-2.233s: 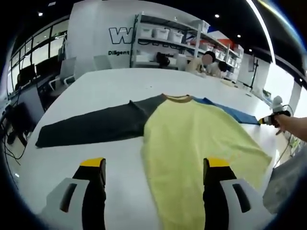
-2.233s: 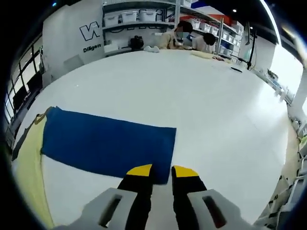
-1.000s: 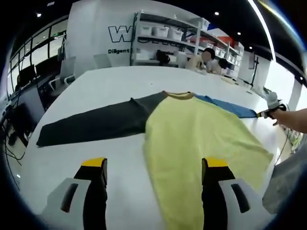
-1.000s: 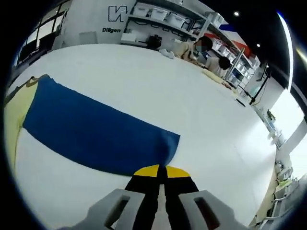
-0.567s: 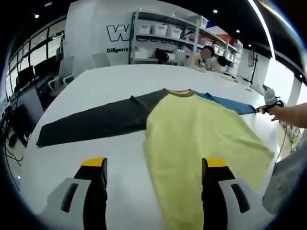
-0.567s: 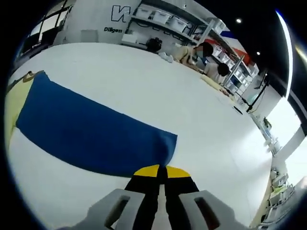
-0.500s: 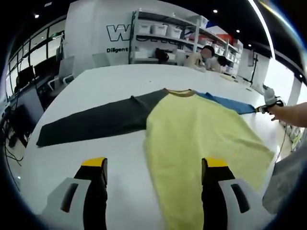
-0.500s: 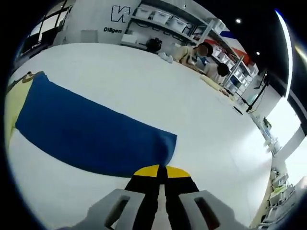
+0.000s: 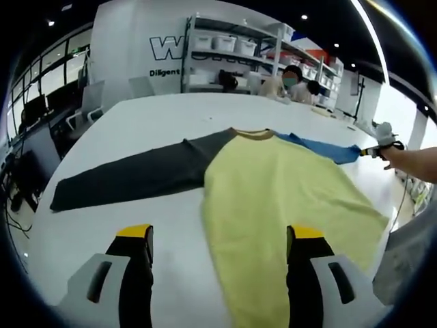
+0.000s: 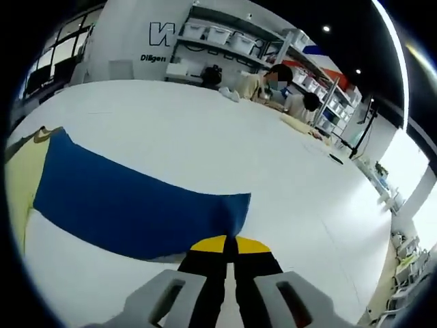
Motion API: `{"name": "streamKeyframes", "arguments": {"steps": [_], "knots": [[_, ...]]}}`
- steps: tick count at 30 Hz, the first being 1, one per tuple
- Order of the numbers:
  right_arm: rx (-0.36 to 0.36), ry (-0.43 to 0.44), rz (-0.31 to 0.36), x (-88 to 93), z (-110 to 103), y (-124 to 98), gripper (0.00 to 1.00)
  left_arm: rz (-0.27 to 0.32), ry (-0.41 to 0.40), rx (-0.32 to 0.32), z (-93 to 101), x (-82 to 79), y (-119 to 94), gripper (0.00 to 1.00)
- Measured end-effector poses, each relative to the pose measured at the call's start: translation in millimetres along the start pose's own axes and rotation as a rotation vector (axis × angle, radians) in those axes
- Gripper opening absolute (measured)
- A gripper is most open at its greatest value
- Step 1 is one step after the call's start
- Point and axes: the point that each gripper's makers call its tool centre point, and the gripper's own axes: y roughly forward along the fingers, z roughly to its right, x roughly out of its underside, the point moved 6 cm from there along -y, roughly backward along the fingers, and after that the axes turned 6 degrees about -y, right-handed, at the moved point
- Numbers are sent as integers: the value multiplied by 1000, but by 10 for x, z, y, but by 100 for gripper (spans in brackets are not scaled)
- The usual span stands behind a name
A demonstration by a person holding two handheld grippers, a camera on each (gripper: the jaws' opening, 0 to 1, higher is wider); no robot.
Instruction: Fold the garment on the visible template until the final outline fits inside the template.
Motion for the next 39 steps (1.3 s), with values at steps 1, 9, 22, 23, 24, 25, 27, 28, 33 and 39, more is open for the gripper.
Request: {"name": "streamKeyframes", "arguments": {"steps": [1,9,22,23,24,25,27,28,33,39], "knots": [[-1,5,6,-14,-3,-11,0,1,1,0,1,-2,-1,75],[-17,-33,35,-179,-138,-141,0,16,-3,15,20,-40,-12,75],[-52,-93,98,-530,-391,-276,0,42,-7,27,49,-111,-38,75],[-59,-98,104,-566,-434,-294,0,43,-8,28,50,-114,-40,75],[-63,-100,106,-578,-450,-298,0,44,-10,29,51,-118,-43,75],[-70,-108,108,-604,-493,-308,0,47,-11,30,44,-123,-39,75],[-81,-114,112,-644,-548,-325,0,51,-11,30,42,-131,-43,75],[-90,-116,115,-674,-590,-336,0,55,-12,31,45,-138,-47,75],[-127,-143,144,-832,-812,-405,0,59,-11,38,68,-152,-53,75],[-178,-181,184,-1049,-1117,-479,0,63,-7,46,81,-161,-53,75]]}}
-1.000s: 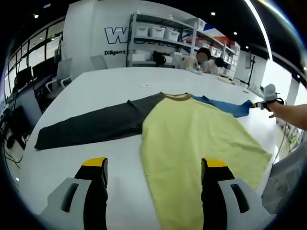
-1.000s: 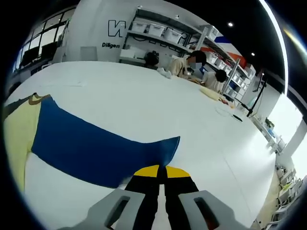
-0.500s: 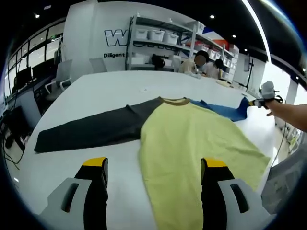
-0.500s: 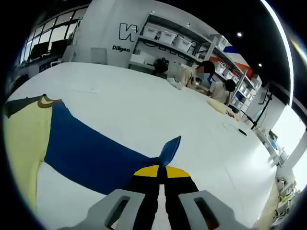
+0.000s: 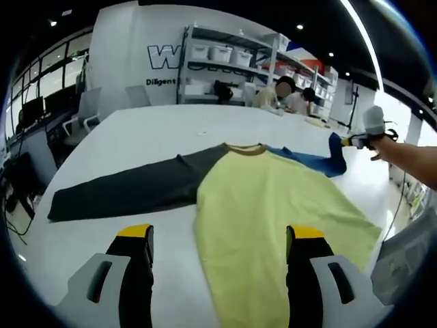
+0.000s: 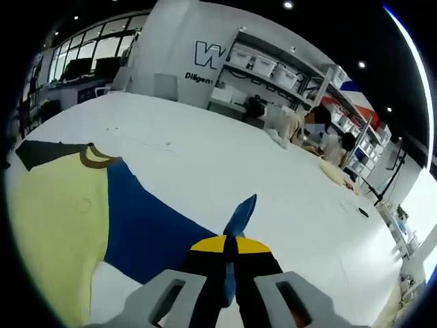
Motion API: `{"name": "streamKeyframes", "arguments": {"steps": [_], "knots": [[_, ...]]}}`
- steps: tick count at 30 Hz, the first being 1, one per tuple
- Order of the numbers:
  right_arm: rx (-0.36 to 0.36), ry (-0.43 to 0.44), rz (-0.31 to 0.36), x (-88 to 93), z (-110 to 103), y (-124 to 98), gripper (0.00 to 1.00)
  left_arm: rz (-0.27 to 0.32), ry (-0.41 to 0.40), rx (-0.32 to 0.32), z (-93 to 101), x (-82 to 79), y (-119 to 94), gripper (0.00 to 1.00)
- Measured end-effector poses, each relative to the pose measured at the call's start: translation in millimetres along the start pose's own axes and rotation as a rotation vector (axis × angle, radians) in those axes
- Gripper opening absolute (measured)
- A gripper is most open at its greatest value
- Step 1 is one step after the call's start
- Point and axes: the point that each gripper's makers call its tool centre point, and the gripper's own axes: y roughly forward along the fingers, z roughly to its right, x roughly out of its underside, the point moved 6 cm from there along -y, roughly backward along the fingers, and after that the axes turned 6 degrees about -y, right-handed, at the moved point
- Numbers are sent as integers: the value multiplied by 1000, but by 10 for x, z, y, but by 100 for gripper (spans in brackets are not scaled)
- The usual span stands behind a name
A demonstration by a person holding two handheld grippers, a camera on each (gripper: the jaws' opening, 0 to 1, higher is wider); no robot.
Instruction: Fold the garment on the visible template until the final outline fits inside the template.
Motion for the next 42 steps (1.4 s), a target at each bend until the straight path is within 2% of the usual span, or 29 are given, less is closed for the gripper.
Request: {"name": "streamKeyframes", "arguments": {"steps": [3,6,12,18,25,39,42], "knots": [[-28,-19,24,-143,-156,0,0,-8,4,2,11,3,-3,75],[-46,-27,38,-196,-214,58,0,-4,9,4,17,-6,-2,75],[-94,-50,61,-370,-482,109,0,3,5,6,14,-21,-7,75],[-153,-59,100,-632,-835,142,0,5,4,9,11,-29,-2,75],[-202,-80,135,-859,-1140,144,0,3,3,9,0,-30,-3,75],[-285,-125,178,-1119,-1642,98,0,1,3,8,-9,-32,-2,74],[-288,-127,180,-1127,-1659,97,0,1,2,8,-8,-32,-3,74]]}}
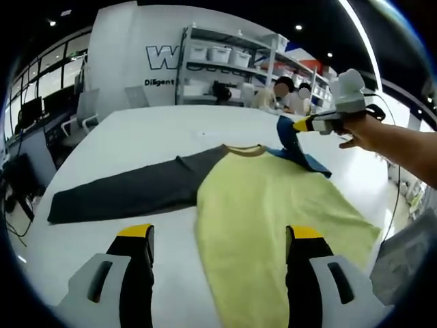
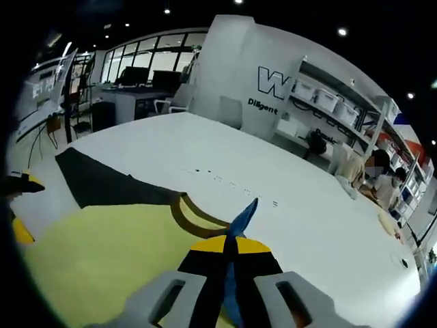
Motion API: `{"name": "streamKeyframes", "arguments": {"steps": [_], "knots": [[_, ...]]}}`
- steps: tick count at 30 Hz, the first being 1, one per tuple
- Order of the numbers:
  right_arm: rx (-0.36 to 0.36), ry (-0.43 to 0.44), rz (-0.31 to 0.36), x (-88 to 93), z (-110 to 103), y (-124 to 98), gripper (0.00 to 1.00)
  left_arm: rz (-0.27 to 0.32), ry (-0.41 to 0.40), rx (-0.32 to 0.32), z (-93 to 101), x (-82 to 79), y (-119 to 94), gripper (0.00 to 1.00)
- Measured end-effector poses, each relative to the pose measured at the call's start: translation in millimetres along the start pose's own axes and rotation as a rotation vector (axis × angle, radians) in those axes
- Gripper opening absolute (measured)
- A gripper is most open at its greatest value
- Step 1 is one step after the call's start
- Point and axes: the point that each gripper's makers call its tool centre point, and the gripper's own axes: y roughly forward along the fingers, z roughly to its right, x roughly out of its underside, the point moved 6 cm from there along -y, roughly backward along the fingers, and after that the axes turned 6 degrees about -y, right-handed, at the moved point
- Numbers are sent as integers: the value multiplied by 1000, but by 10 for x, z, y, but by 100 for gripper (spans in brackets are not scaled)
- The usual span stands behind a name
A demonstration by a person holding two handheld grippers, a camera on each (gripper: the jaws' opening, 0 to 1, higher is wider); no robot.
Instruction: Fold the garment on the visible template until the final outline fits inside the template.
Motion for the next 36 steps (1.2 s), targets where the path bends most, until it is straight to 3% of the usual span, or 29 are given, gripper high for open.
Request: {"name": "streamKeyframes", "arguments": {"steps": [1,9,20,36], "knots": [[-20,-9,9,-76,-118,31,0,-1,-1,-1,-6,3,1,74],[-71,-55,26,-250,-424,102,0,1,-7,-1,-19,-3,4,74],[-130,-123,58,-464,-751,143,0,1,-9,-2,-27,-1,0,74],[-222,-195,65,-548,-1224,216,0,2,-18,-10,-68,1,-10,74]]}}
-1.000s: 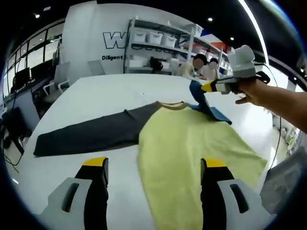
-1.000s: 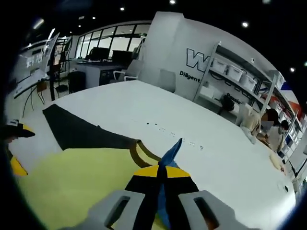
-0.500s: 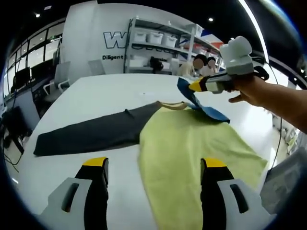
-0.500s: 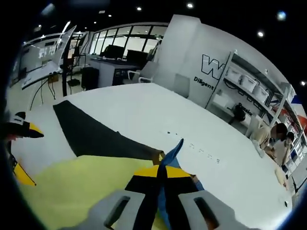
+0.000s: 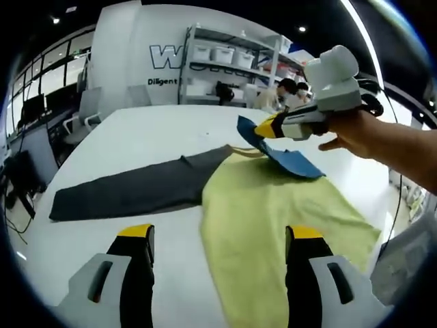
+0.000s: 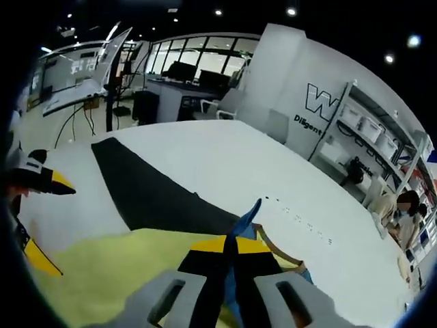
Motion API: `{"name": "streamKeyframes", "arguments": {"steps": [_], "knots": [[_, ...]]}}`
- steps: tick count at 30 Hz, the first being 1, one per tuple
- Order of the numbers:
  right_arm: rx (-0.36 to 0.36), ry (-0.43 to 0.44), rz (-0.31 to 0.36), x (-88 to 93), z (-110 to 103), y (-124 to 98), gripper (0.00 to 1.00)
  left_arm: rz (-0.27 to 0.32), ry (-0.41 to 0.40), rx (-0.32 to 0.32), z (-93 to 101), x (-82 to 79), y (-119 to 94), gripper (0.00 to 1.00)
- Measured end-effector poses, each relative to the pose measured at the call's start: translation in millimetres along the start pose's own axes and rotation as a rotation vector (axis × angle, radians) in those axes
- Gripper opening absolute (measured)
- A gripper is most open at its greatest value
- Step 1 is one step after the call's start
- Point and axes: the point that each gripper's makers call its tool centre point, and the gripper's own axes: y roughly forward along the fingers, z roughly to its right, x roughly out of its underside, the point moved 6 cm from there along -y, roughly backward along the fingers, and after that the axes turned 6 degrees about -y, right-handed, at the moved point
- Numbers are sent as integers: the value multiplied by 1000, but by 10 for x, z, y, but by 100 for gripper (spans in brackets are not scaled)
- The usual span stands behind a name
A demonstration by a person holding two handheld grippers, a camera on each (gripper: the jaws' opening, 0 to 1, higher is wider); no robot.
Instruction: Fold the garment on the visible template until the final outline fits inside the template.
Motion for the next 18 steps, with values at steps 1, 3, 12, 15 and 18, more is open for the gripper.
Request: {"name": "streamKeyframes", "arguments": {"steps": [1,3,12,15,18], "knots": [[-5,-9,1,-8,-34,8,0,0,-1,0,-3,1,3,74],[-15,-14,0,-9,-74,23,0,1,-4,0,-7,-1,5,74],[-79,-44,-15,31,-339,87,0,0,-8,-1,-19,-1,9,74],[-90,-45,-29,85,-376,109,0,1,-11,-4,-26,-1,1,74],[-95,-35,-30,93,-396,123,0,1,-14,-5,-34,4,1,74]]}}
